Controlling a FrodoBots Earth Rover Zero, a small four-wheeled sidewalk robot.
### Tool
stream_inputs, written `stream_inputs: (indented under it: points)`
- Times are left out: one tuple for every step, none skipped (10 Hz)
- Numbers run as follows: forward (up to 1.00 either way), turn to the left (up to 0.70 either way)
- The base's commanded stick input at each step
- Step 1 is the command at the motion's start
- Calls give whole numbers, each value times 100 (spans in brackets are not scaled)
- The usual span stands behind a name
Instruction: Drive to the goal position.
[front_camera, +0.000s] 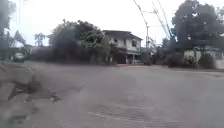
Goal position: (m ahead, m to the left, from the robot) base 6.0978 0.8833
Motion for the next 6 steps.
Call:
stream_inputs:
  points:
    - [100, 0]
    - [100, 1]
    - [100, 8]
    - [100, 20]
    - [100, 36]
    - [100, 36]
